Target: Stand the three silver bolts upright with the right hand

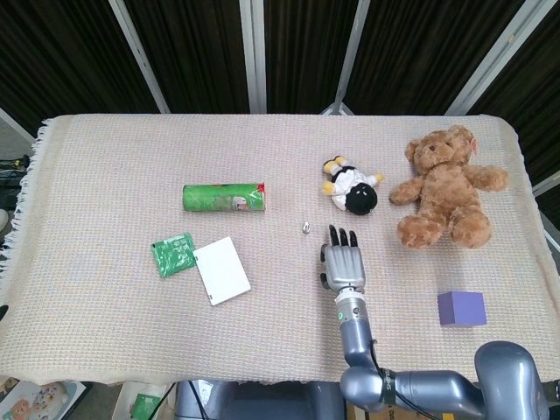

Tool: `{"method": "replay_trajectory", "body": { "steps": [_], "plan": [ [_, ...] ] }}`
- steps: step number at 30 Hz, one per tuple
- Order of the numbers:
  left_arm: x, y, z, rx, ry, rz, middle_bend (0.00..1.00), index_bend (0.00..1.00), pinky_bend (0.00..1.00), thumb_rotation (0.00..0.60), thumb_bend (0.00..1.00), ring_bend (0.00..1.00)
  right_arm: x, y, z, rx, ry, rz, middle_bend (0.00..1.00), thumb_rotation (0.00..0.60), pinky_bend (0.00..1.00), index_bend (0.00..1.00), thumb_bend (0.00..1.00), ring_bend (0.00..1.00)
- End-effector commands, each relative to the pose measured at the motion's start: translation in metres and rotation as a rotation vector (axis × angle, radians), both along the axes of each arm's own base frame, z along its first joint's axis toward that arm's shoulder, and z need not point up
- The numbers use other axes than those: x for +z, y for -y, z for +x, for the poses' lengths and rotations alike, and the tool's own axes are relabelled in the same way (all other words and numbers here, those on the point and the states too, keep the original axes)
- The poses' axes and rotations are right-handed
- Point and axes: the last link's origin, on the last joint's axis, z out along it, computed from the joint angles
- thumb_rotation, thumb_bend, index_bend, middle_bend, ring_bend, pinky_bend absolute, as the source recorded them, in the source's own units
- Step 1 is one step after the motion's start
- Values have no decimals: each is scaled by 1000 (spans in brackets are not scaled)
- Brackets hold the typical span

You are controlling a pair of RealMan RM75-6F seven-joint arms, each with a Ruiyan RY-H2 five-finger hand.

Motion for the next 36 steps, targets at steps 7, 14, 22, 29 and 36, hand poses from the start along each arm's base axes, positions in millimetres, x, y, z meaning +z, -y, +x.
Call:
{"method": "replay_trajectory", "body": {
  "steps": [7,14,22,29,36],
  "plan": [
    [0,1,0,0,0,3,46,185,170,600,123,0,-1,3,-3,-12,1,-1,4,600,54,471,344,0],
    [1,1,0,1,-1,7,46,186,170,600,123,0,-4,4,-7,-20,-2,5,4,600,55,471,345,0],
    [0,1,0,2,-2,7,46,187,170,600,123,0,-5,6,-12,-30,-2,7,4,600,54,471,344,0],
    [0,1,1,3,-5,8,46,189,170,600,123,0,-5,5,-12,-28,9,7,4,600,55,505,345,0],
    [0,1,1,4,-5,7,46,189,170,600,123,0,-4,6,-13,-34,13,7,4,600,55,519,344,0]
  ]
}}
